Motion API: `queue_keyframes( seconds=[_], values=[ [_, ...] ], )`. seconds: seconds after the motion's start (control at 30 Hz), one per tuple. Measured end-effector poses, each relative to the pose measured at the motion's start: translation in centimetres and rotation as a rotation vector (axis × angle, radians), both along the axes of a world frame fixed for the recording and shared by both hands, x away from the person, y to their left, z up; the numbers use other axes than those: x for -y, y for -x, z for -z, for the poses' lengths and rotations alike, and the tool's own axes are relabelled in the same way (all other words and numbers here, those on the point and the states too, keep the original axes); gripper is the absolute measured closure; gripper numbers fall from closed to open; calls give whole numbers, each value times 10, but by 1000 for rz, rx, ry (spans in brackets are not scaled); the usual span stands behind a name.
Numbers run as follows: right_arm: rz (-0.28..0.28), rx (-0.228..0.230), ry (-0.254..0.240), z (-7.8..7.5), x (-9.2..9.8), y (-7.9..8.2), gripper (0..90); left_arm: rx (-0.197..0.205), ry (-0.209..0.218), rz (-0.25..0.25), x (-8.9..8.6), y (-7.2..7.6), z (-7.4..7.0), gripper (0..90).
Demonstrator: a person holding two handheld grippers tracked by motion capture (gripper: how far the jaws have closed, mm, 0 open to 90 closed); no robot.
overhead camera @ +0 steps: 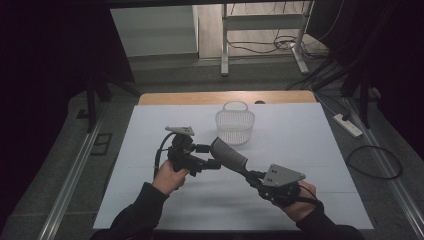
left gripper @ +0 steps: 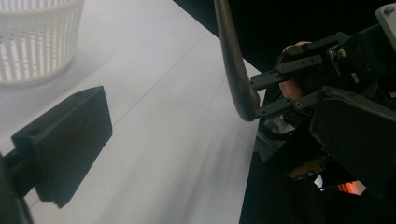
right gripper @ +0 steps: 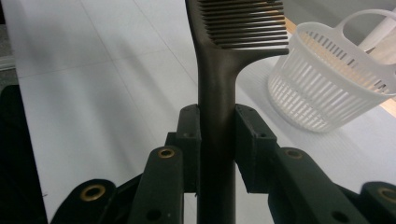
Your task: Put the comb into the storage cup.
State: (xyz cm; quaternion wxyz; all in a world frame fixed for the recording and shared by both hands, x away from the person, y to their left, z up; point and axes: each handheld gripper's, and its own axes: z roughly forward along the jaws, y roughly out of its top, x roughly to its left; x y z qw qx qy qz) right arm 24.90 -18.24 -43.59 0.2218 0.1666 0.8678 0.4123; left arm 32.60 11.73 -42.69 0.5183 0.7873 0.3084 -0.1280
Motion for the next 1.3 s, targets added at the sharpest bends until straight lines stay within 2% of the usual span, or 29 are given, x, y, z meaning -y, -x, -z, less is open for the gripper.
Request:
queue_keyframes(
  seconds=[0.2,0.23,0.3,0.4,0.77,0.83,1.03,1.17,1.3],
  values=[
    [-5,12,2,-1,-1,1,722,-3,-20,15,4,1,-1,2],
    [-5,13,2,-1,-1,2,722,-5,-17,26,3,1,-1,33],
    [-4,16,3,-1,-1,2,722,-27,19,48,1,1,-1,155],
    [-5,20,3,-1,-1,2,722,-66,49,68,-2,-1,-1,345],
    [-10,30,13,0,-2,2,721,-150,95,107,-4,-3,1,783],
    [-12,33,14,0,-2,2,721,-181,125,120,-4,-3,2,822],
    [-16,32,20,2,-2,0,714,-195,119,96,-3,-1,3,833],
    [-24,24,15,3,-1,-1,702,-190,114,90,-3,0,2,835],
    [-14,12,-2,2,-1,-1,601,-170,110,80,-4,0,1,835]
  ],
)
